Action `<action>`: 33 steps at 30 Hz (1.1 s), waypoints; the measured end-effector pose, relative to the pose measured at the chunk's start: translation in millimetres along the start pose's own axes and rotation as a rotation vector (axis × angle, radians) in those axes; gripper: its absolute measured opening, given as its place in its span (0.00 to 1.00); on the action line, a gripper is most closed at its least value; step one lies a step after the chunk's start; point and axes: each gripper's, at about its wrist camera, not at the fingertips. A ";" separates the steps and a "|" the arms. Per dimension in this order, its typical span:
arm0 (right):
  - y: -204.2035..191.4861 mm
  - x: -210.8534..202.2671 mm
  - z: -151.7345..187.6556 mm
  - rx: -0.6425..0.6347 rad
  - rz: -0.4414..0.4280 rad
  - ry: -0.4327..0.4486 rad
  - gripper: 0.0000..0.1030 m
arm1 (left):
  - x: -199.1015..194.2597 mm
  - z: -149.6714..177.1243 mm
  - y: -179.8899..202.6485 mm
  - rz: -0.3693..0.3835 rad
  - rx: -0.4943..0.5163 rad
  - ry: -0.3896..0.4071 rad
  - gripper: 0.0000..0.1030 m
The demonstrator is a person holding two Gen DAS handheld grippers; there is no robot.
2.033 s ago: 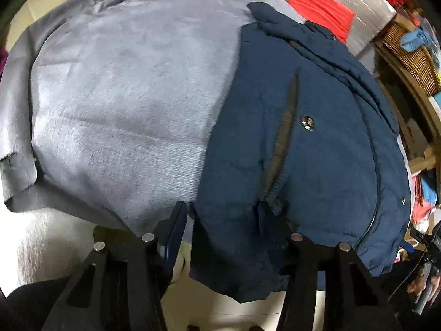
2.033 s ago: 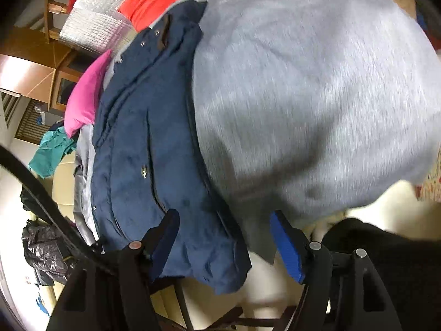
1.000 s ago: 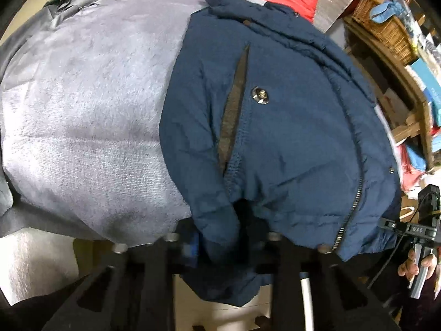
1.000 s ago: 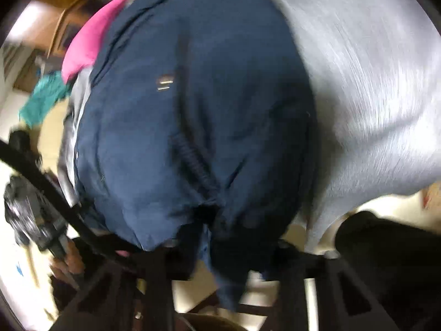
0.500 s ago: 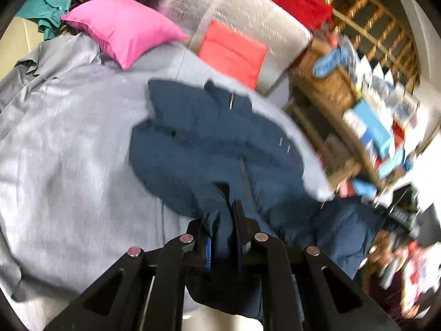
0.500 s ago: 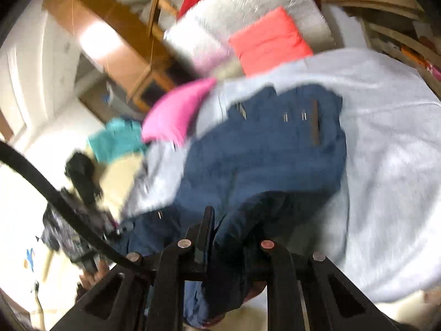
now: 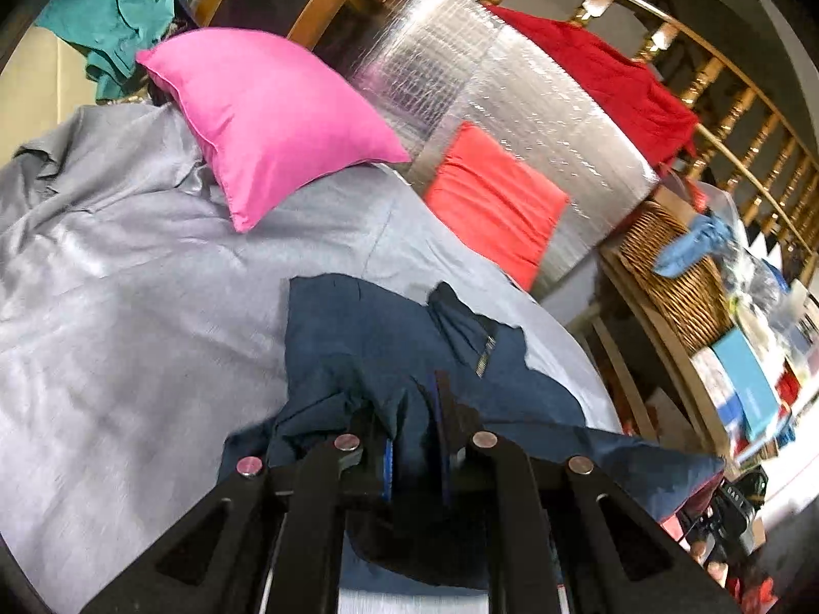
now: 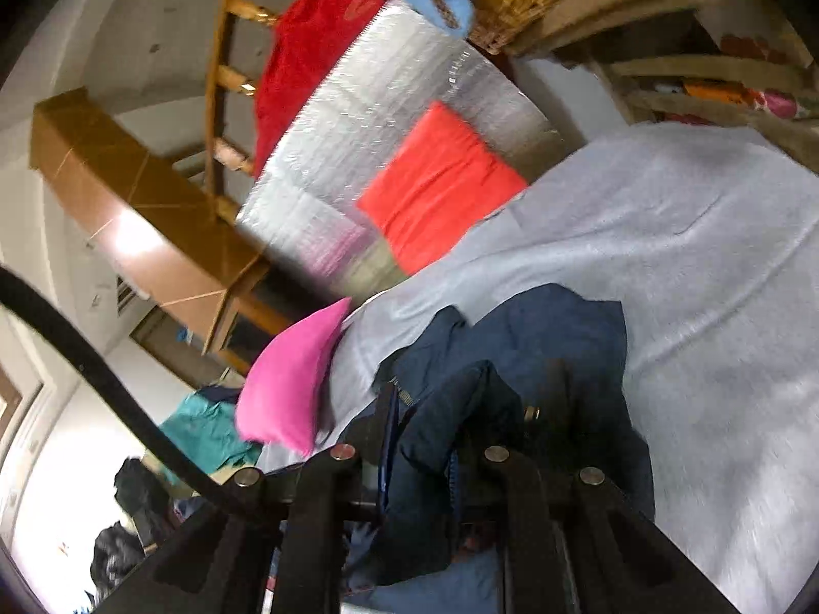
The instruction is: Fold large clothes
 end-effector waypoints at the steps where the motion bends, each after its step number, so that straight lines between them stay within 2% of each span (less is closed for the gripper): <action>1: 7.4 12.3 -4.7 0.005 0.012 -0.003 0.17 | 11.9 -4.8 0.5 -0.009 -0.006 -0.005 0.13; 5: 26.9 51.4 -26.2 0.007 0.070 -0.024 0.17 | 52.4 -17.7 4.7 -0.037 -0.014 -0.018 0.13; 11: 36.6 92.2 -58.0 -0.039 0.086 -0.012 0.17 | 96.3 -50.0 9.7 -0.042 -0.036 -0.026 0.13; 16: 53.1 129.7 -76.1 -0.043 0.103 0.001 0.17 | 138.5 -68.4 23.6 -0.110 0.040 -0.041 0.13; 18: 68.0 147.1 -78.5 -0.016 0.114 0.004 0.17 | 154.8 -72.0 23.3 -0.121 0.040 -0.047 0.15; 21: 91.0 167.8 -77.3 0.035 0.142 -0.014 0.20 | 183.1 -71.4 18.9 -0.142 0.031 -0.111 0.17; 23: 111.1 177.4 -79.7 0.132 0.134 -0.070 0.28 | 198.1 -72.0 11.7 -0.122 -0.016 -0.176 0.21; 24: 118.0 177.4 -81.8 0.176 0.109 -0.078 0.30 | 199.1 -72.8 9.6 -0.107 -0.032 -0.187 0.24; 26: 127.3 172.2 -89.9 0.258 0.034 -0.075 0.39 | 195.6 -77.4 6.3 -0.053 -0.068 -0.207 0.36; 27: 126.9 169.4 -91.5 0.265 0.016 -0.072 0.43 | 189.8 -80.2 4.5 0.009 -0.100 -0.209 0.52; 28: 123.9 165.2 -94.0 0.265 -0.007 -0.062 0.54 | 182.7 -81.9 3.3 0.060 -0.130 -0.194 0.65; 29: 119.2 160.5 -95.2 0.254 -0.003 -0.044 0.67 | 173.7 -83.2 1.8 0.106 -0.161 -0.167 0.69; 30: 113.6 155.9 -96.1 0.238 0.015 -0.022 0.72 | 162.6 -83.9 1.4 0.145 -0.194 -0.134 0.75; 31: 106.9 149.4 -97.3 0.214 0.032 0.005 0.75 | 154.2 -84.2 1.4 0.171 -0.217 -0.117 0.82; 33: 93.3 131.6 -101.9 0.194 0.007 0.055 0.75 | 137.5 -83.4 2.0 0.197 -0.250 -0.077 0.86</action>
Point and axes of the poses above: each gripper's, at about its wrist camera, not at the fingertips, and x roughly the way its jaws point, y to its right, z to its underside, and after that the axes turned 11 degrees about -z, right-handed
